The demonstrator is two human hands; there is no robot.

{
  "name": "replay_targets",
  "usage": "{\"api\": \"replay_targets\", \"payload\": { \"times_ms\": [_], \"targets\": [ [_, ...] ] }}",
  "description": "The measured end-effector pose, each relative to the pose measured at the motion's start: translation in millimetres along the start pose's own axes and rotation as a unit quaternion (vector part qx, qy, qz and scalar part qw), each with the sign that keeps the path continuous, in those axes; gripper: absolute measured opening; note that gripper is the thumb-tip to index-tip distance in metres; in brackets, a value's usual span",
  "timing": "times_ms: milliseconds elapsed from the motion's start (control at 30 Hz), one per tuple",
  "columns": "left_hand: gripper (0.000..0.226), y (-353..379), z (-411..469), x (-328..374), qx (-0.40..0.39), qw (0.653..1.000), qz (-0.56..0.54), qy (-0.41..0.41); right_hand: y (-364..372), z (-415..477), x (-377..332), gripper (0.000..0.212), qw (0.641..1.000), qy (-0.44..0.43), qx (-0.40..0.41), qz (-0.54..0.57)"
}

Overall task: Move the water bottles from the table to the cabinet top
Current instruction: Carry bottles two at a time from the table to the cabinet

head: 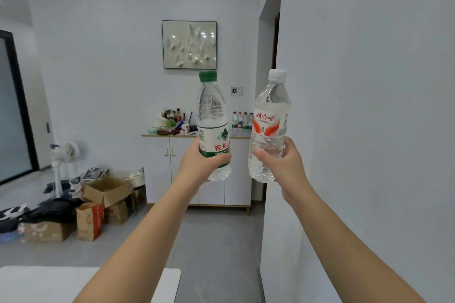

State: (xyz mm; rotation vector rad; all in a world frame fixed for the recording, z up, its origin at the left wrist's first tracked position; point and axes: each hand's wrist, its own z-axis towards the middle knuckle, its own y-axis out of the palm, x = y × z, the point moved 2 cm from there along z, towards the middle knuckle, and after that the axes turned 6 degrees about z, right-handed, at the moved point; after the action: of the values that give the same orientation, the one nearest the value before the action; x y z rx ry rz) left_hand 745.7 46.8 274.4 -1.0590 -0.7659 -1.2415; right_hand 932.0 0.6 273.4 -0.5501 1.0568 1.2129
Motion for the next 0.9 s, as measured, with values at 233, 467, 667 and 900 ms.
{"api": "replay_targets", "payload": {
  "times_ms": [233,467,667,900],
  "targets": [
    [0.053,-6,7,8,-0.017,1.000,0.004,0.012,7,8,-4,0.051,1.000,-0.007,0.013,0.006],
    [0.047,-6,22,3,-0.025,1.000,0.000,0.018,18,21,9,0.053,1.000,-0.002,0.016,0.000],
    [0.048,0,62,-7,-0.027,1.000,0.004,0.010,25,54,35,0.053,1.000,0.014,0.025,-0.009],
    [0.054,22,136,-45,-0.022,1.000,0.021,-0.002,36,125,87,0.058,0.999,0.025,0.024,-0.012]
  ]
}}
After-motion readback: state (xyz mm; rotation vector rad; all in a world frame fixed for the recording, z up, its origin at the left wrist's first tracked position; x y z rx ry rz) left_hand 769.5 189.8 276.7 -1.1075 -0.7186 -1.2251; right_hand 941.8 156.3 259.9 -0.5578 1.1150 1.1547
